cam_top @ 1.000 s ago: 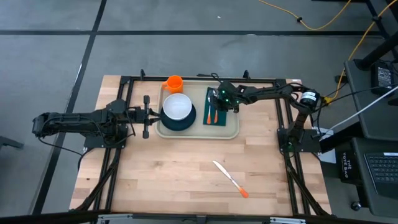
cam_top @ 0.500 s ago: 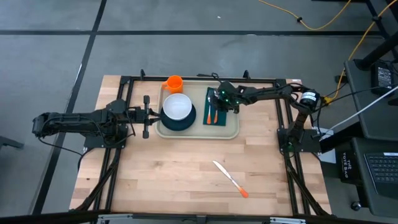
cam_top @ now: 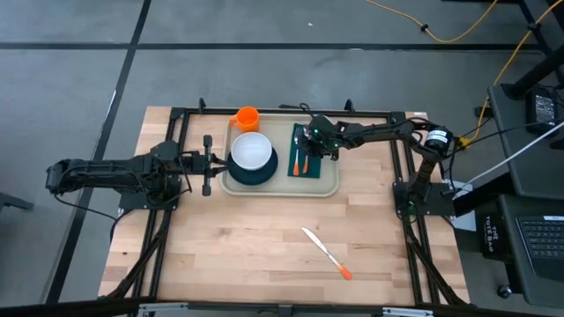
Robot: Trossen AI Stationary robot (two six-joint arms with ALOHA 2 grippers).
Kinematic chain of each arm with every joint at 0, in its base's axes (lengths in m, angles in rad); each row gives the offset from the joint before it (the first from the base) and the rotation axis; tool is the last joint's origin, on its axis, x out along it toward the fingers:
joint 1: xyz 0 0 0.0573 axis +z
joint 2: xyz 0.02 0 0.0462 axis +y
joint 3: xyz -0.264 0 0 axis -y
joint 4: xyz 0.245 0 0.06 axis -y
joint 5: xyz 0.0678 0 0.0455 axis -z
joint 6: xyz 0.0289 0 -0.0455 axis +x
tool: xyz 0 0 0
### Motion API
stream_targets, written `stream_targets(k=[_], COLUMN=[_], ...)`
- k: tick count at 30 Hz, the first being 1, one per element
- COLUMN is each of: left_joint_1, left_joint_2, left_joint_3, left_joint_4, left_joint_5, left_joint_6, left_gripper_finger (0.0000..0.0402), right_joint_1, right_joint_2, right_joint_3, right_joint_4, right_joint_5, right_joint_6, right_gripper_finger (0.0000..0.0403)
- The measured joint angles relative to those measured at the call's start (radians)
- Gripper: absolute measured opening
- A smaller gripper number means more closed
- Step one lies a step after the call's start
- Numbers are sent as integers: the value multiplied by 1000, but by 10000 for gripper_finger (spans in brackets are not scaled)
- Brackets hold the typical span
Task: Set up tray
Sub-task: Put the orange spoon on top of the green table napkin on the brown serving tray to the right of the orange fork
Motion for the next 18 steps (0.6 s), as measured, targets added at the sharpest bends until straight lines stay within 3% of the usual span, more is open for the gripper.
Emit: stream_targets(k=[18], left_joint_1=[0], left_joint_2=[0], left_joint_3=[0], left_joint_4=[0], left_joint_5=[0], left_joint_6=[-16], left_gripper_finger=[4], right_joint_1=[5], right_joint_2=[74], right_joint_3=[1], right_joint_4=[84], right_joint_5=[-45], right_joint_6=[-2], right_gripper_finger=[11])
